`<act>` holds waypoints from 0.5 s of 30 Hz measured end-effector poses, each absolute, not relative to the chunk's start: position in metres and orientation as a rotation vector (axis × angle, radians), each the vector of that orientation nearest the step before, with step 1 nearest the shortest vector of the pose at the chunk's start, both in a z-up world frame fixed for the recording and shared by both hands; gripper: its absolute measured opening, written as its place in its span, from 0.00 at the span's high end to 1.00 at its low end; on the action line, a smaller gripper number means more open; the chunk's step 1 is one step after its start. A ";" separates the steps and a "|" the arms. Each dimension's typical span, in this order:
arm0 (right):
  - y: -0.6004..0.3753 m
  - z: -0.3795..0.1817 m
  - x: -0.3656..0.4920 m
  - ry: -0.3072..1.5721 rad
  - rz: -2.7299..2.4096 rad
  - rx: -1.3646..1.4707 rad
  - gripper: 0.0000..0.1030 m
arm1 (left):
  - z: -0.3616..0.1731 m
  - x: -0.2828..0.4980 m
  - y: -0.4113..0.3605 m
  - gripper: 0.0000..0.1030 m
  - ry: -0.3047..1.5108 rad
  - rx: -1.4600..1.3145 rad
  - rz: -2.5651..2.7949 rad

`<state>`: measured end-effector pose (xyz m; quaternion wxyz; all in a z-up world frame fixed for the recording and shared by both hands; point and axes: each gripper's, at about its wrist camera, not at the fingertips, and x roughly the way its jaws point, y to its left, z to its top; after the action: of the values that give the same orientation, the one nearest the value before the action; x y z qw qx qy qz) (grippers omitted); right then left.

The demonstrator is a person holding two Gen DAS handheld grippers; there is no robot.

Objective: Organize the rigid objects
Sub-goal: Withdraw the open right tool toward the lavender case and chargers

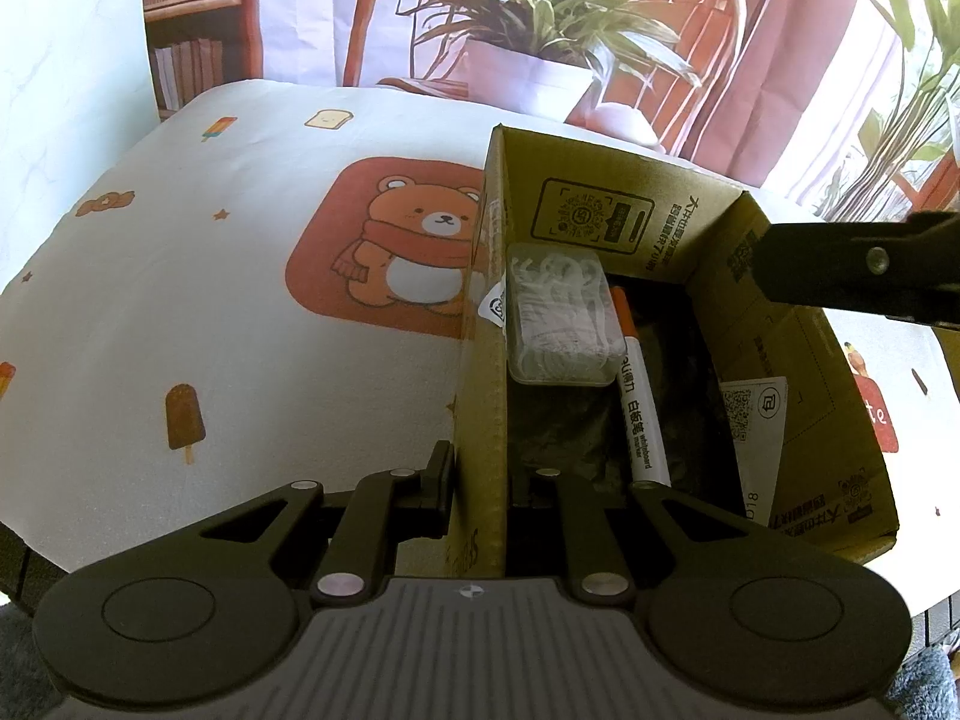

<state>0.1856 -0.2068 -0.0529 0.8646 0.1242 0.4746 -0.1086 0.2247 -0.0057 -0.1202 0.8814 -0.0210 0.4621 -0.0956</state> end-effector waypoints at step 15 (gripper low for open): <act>-0.327 -0.048 0.156 0.930 -0.274 0.247 0.00 | -0.118 0.223 -0.007 0.84 0.973 -0.038 -0.193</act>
<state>0.1562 -0.3266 -0.0484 0.8775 0.1185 0.4458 -0.1313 0.2232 -0.0066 -0.1184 0.8793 -0.0180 0.4667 -0.0928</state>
